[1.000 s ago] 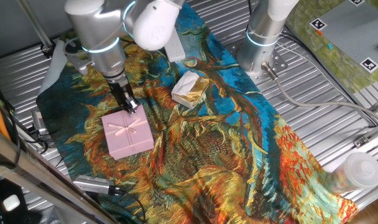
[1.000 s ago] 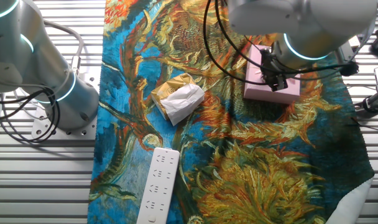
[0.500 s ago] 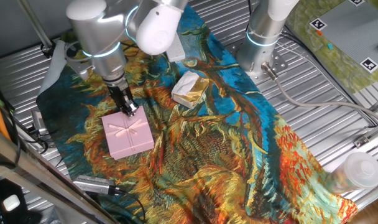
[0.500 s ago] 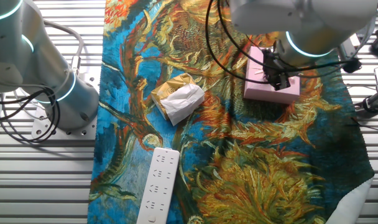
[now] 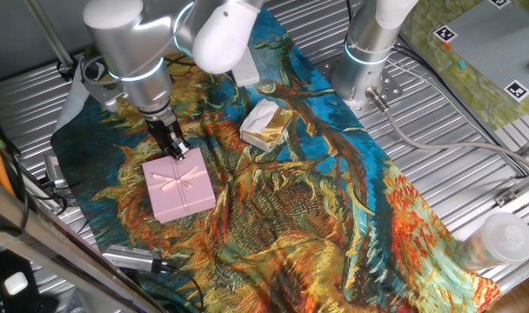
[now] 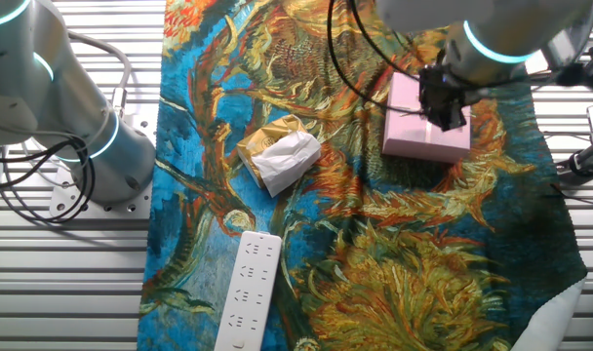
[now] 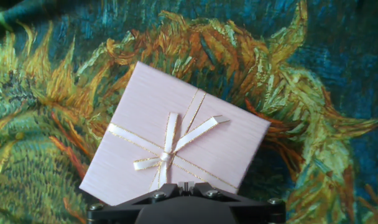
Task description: Slide the outer casing onto the gift box
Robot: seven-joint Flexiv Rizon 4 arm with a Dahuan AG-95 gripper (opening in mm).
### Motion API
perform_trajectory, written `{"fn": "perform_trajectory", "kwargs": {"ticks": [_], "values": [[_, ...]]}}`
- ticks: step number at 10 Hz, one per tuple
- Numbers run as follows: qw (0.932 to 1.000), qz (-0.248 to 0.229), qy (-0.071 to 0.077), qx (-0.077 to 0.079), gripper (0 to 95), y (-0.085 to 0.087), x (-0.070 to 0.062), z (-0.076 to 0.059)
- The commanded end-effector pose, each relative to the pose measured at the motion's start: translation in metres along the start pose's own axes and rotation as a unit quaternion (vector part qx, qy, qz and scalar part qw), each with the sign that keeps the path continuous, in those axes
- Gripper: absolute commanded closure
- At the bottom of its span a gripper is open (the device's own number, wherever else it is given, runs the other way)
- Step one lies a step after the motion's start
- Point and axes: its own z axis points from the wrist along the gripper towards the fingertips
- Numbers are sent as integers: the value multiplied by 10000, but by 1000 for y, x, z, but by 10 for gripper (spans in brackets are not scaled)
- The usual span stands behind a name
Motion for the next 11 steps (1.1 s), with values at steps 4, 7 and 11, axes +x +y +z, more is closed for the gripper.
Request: {"fn": "perform_trajectory", "kwargs": {"ticks": [4,7,11], "values": [[9991,-28,131,410,950,2,0,-9],[9991,-23,130,413,950,2,0,-9],[9987,6,165,485,950,2,0,-9]]}}
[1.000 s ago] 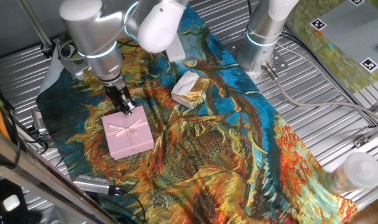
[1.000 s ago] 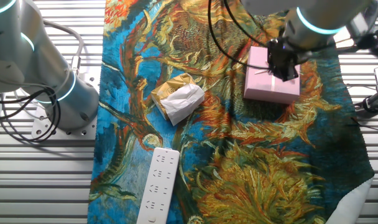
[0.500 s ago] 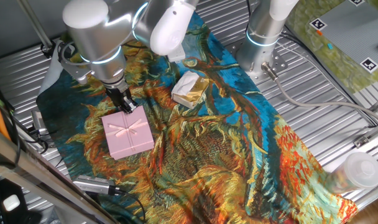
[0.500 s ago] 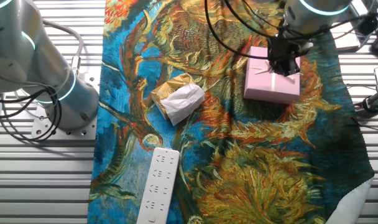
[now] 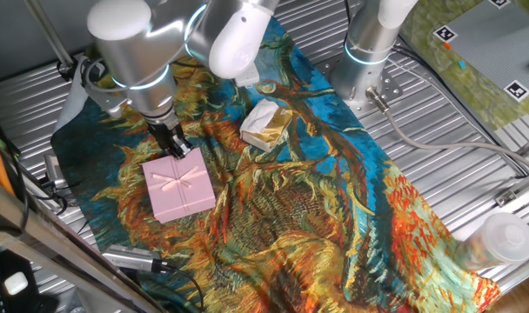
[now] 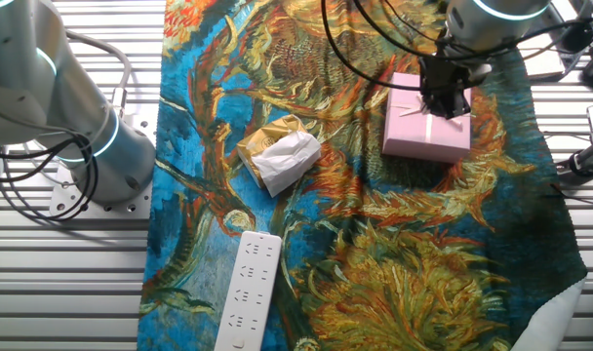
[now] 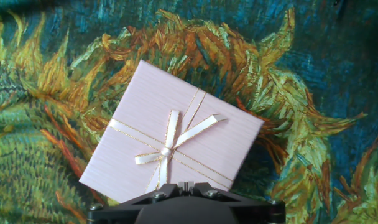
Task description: Slide the outer casing onto the gift box
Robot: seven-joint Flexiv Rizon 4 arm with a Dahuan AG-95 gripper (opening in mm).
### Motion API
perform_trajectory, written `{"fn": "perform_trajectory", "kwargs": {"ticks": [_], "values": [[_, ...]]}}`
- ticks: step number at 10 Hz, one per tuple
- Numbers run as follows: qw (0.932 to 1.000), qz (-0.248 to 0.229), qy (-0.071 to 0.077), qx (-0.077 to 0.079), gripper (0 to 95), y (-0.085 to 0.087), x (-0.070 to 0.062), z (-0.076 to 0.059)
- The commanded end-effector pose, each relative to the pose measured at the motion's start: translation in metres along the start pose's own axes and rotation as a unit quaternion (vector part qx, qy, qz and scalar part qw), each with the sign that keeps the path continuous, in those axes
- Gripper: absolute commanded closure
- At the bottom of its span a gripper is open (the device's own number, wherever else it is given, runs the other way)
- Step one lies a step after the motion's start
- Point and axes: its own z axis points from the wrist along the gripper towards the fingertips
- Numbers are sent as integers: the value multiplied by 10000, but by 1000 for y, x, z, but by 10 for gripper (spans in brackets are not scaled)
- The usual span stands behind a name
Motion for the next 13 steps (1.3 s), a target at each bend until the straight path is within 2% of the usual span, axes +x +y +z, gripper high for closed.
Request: {"fn": "perform_trajectory", "kwargs": {"ticks": [1,8,10,13], "values": [[10000,-9,37,83,950,-1,0,0],[9996,-222,17,169,950,-2,0,0],[9992,-361,22,157,950,-12,-6,0],[9980,-628,-1,76,950,-41,-8,1]]}}
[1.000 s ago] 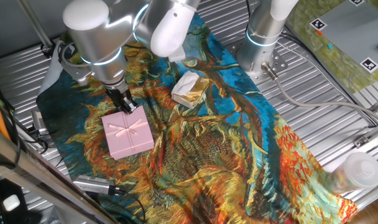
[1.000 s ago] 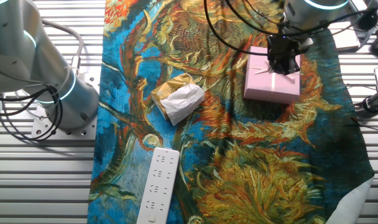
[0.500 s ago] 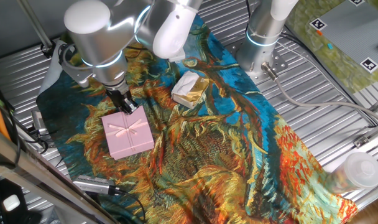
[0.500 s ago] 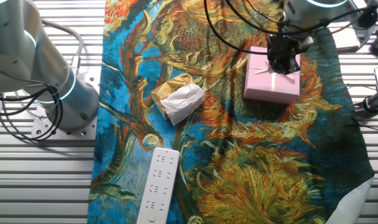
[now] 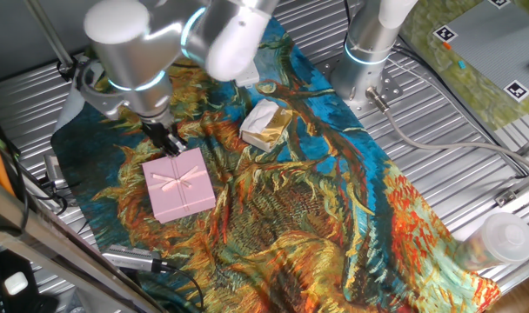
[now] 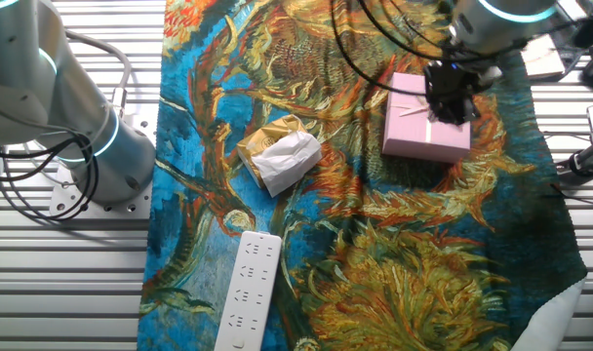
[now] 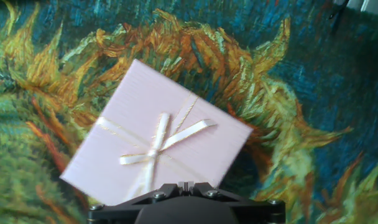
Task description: Slide the outer casing onto the gift box
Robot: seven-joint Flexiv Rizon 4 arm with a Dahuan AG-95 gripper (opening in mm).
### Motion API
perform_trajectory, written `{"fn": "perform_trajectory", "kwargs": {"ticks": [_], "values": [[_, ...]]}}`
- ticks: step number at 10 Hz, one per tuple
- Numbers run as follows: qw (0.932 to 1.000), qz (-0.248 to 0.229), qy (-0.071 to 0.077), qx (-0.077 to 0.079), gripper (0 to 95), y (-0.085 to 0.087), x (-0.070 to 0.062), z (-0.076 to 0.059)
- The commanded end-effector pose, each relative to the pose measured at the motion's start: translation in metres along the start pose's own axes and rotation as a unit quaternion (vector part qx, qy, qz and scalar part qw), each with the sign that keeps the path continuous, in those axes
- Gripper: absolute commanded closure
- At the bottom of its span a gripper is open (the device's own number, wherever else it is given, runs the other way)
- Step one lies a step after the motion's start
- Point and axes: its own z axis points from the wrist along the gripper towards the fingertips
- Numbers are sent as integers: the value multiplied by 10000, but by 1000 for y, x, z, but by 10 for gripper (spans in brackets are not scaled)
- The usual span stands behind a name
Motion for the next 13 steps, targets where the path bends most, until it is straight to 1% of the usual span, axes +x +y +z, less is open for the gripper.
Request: {"fn": "perform_trajectory", "kwargs": {"ticks": [1,4,7,9,13], "values": [[9999,-121,-10,-41,950,-16,5,-1],[9996,-249,-32,-93,950,-31,13,-3],[9992,-390,-33,-114,950,-46,27,-4],[9989,-446,-35,-121,950,-54,33,-3],[9985,-530,-31,-124,950,-67,41,-3]]}}
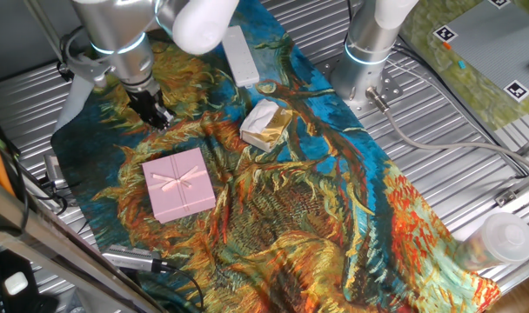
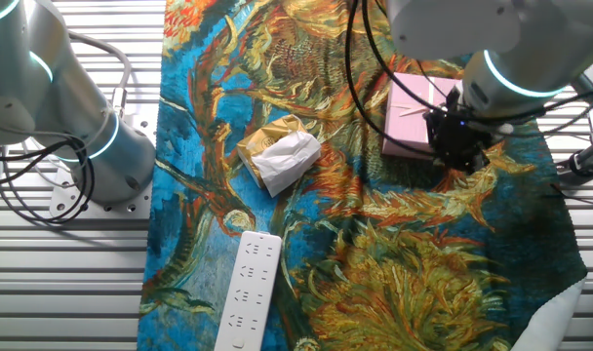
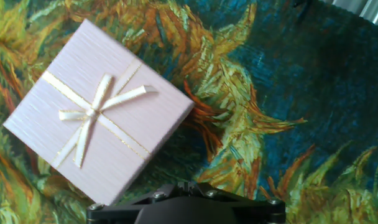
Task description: Slide the outer casing onto the gift box
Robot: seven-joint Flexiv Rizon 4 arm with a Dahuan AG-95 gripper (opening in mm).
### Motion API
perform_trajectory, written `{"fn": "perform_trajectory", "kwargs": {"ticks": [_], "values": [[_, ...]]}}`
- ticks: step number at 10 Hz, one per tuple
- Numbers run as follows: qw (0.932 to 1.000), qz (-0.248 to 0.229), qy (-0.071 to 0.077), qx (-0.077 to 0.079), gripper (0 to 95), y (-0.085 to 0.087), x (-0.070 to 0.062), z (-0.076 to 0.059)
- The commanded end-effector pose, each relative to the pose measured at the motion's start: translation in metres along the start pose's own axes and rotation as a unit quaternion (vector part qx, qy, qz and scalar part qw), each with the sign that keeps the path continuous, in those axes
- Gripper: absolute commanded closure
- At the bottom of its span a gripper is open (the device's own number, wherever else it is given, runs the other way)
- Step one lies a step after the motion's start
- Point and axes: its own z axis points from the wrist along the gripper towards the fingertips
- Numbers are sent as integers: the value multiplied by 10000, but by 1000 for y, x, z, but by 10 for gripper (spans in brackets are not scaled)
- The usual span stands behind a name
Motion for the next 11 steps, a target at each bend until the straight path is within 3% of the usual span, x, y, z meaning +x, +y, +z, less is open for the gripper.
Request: {"fn": "perform_trajectory", "kwargs": {"ticks": [1,11], "values": [[10000,-34,6,-11,950,-6,1,-2],[9995,-317,-37,-83,950,-40,12,-5]]}}
